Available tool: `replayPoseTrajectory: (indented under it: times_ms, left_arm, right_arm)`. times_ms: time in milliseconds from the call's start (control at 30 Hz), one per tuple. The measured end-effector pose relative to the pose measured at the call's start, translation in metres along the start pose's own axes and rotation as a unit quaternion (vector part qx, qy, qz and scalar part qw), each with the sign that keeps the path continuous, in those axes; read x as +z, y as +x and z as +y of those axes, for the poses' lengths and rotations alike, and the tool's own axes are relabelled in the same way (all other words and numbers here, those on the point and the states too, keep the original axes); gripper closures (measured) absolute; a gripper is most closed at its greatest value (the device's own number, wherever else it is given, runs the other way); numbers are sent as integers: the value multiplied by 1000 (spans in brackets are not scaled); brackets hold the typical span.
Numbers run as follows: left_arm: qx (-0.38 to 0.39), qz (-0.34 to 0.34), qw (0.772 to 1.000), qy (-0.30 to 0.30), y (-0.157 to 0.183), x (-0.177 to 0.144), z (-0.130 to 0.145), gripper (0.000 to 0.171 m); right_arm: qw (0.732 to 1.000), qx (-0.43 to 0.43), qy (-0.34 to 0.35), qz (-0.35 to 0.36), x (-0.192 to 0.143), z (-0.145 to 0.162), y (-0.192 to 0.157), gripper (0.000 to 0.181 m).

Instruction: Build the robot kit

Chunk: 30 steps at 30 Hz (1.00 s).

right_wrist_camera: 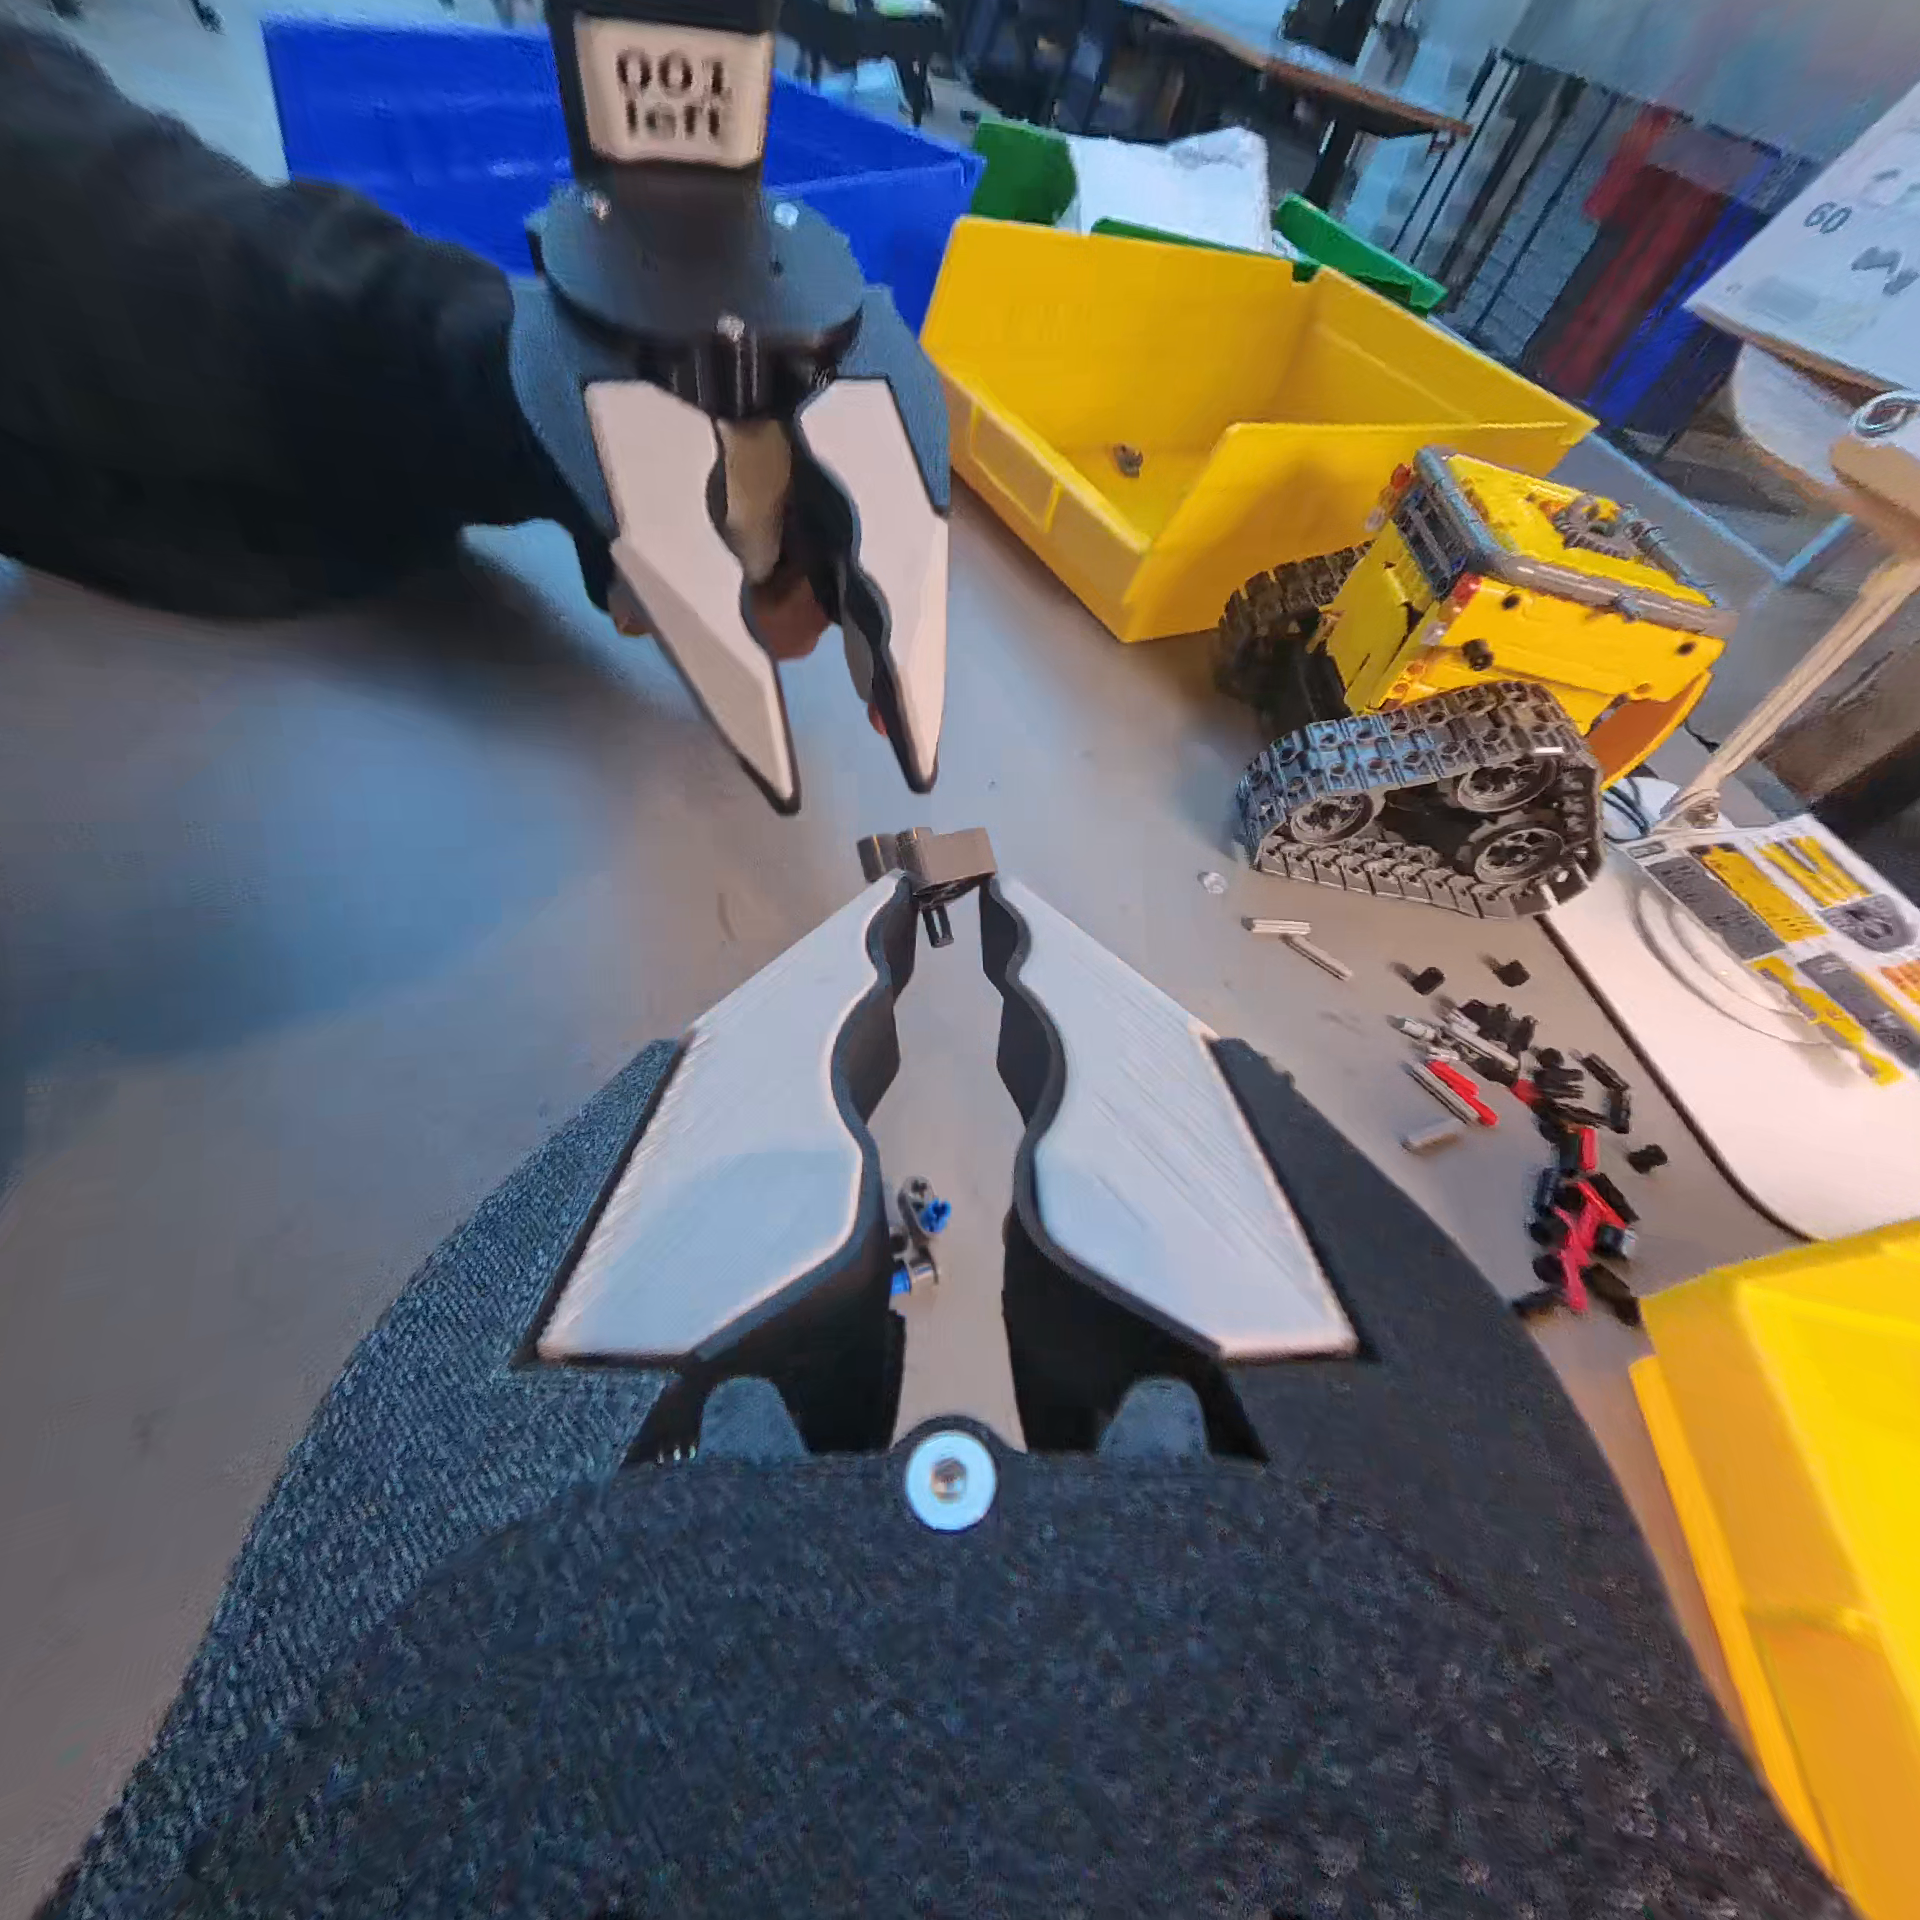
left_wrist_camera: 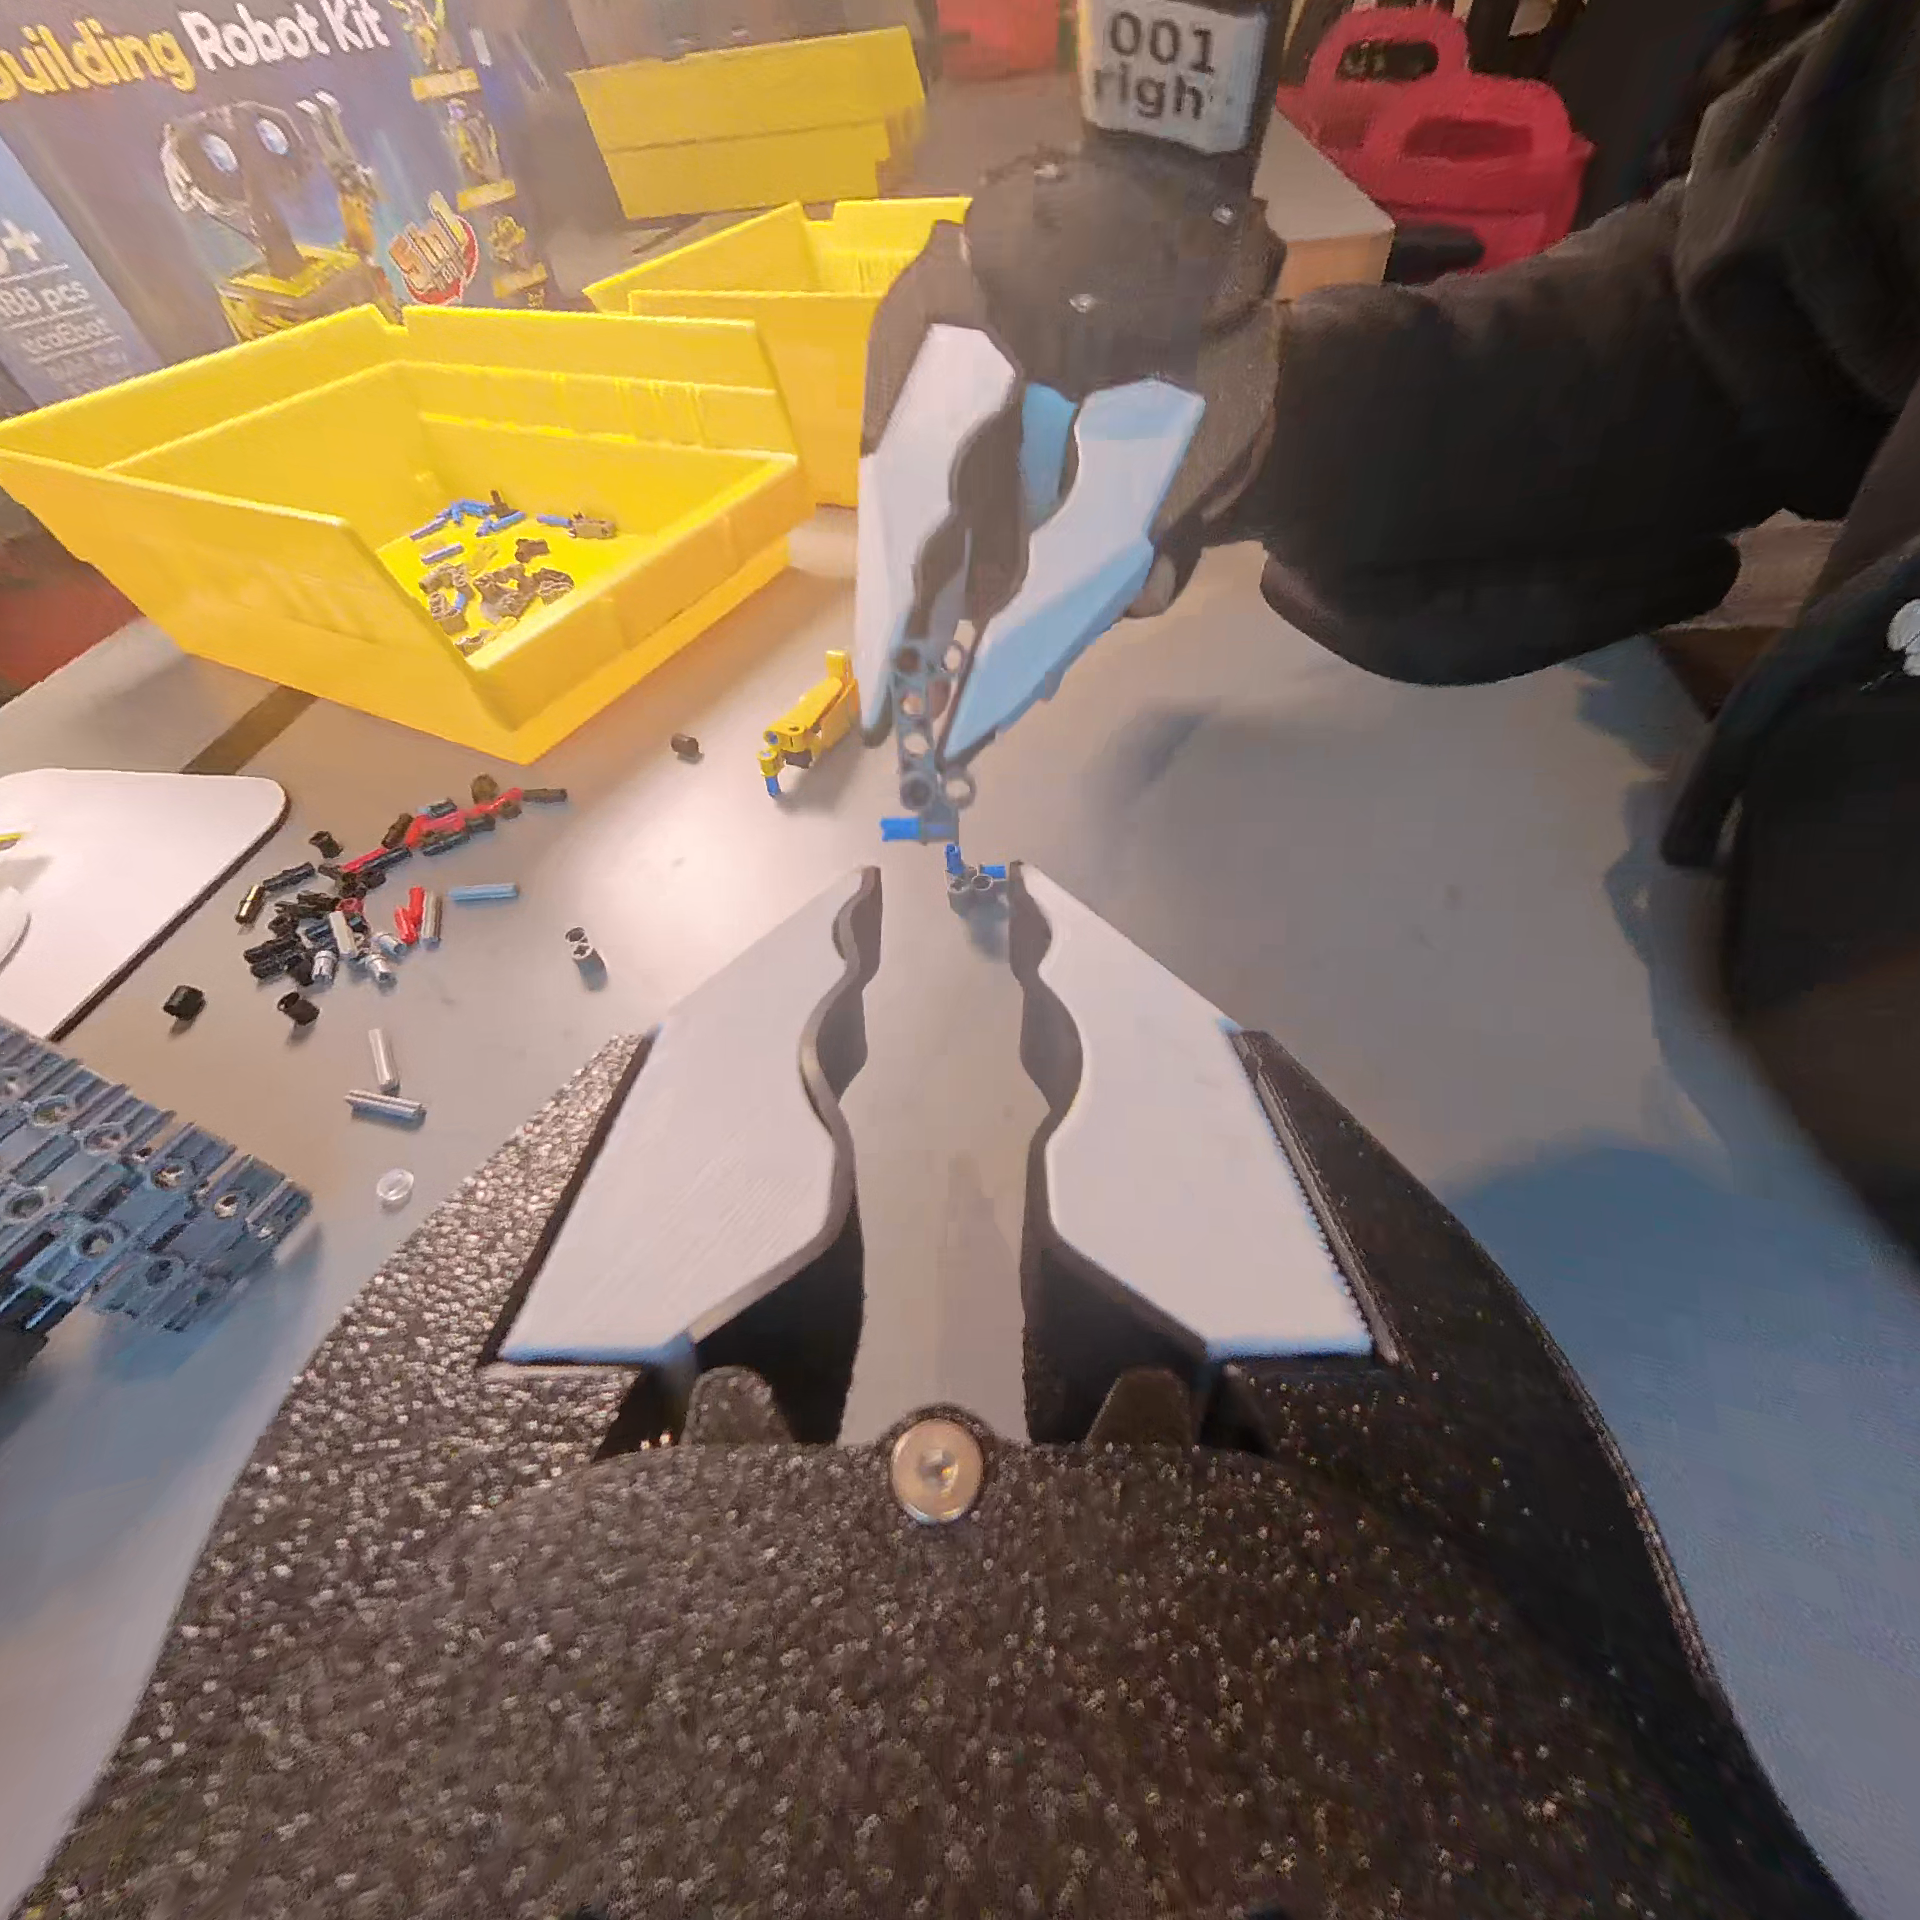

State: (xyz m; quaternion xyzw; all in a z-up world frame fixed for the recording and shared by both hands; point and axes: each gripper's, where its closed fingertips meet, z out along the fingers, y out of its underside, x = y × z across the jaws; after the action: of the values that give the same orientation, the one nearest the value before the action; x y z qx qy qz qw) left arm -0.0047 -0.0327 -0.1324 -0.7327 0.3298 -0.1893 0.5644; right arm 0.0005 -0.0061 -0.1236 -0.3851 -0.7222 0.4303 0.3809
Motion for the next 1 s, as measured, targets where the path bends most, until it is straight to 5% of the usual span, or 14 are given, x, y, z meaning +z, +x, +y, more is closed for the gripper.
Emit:
replayPoseTrajectory:
  times_ms: [767,1000]
  left_arm:
    - [20,5,999,-46,15,17,11,156]
    - [-89,-13,995,30,-4,8,-11,157]
  right_arm:
    - [989,-101,-112,-3,26,28,-29,170]
    - [999,-18,-13,26,17,1,-9,165]
